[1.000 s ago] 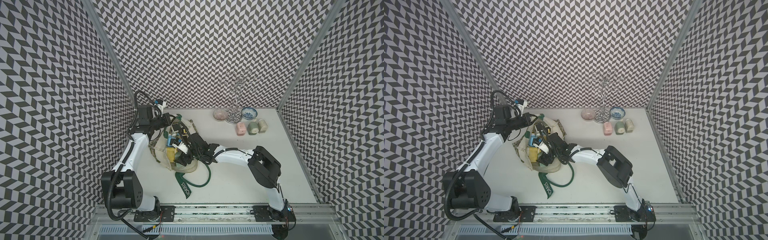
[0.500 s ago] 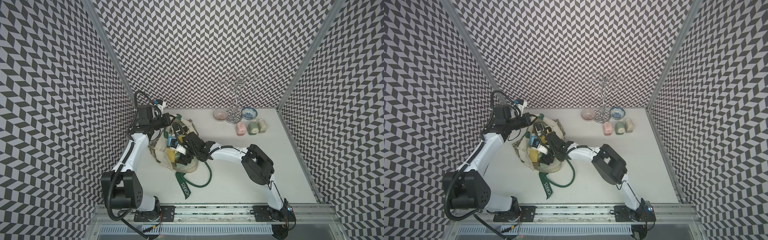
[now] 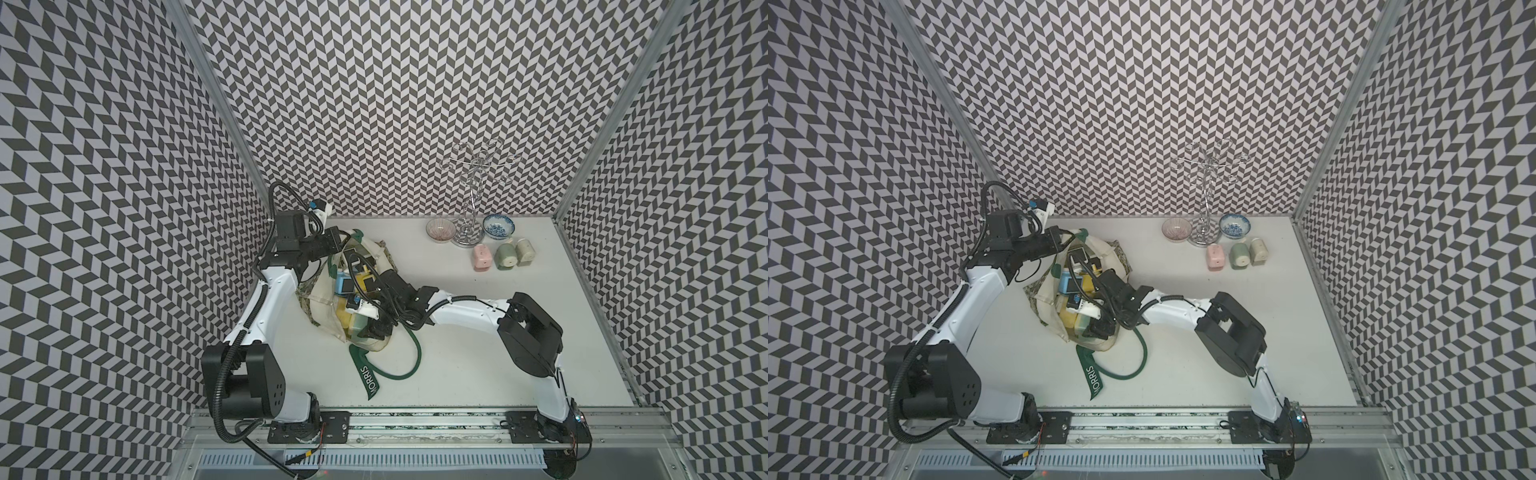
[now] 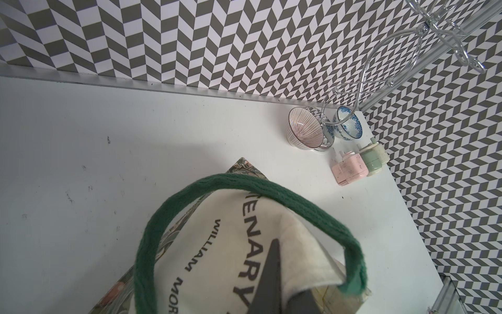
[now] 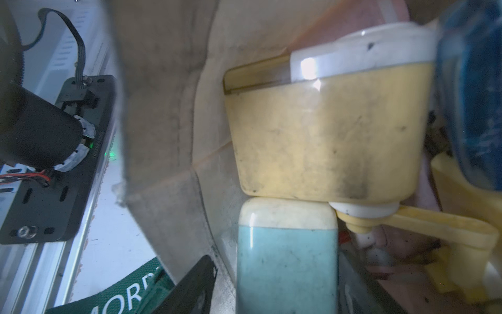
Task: Take out the pencil sharpeners from the tote bags
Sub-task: Pick up the pencil sharpener from the canvas bag.
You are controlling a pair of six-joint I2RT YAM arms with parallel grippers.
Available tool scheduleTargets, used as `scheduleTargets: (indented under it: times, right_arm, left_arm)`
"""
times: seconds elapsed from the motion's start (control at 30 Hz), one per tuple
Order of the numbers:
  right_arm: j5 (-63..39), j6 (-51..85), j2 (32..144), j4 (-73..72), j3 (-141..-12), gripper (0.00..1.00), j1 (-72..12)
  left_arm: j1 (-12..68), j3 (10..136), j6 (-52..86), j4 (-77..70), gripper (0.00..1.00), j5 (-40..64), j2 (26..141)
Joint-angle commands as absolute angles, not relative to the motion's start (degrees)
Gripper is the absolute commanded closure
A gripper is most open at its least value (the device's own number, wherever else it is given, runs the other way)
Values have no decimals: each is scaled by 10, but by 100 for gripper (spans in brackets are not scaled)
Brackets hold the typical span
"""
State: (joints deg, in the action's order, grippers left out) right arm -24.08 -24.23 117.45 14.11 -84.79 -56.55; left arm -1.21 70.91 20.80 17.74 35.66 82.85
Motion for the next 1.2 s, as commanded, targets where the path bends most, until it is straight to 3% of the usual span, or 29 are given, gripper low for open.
scheduleTargets:
  times: [0.0,0.17,0.57,1.0,1.17]
  right_arm:
    - [-239,-239,1195,170,-852,26,-581]
    - [-229,-241,1224,192,-894,28,-579]
    - [-167,-312,1147,207,-867,60,-581]
    - [-17,-456,928,289,-789,65,-571]
    - [25,-423,883,298,-776,65,-506]
  left_arm:
    - [-16,713,207,138,100,367,798]
    - [-16,712,207,138,100,367,797]
    - [-16,714,207,140,100,366,797]
    - [-17,715,204,143,100,359,799]
    - [-17,715,205,144,100,360,799]
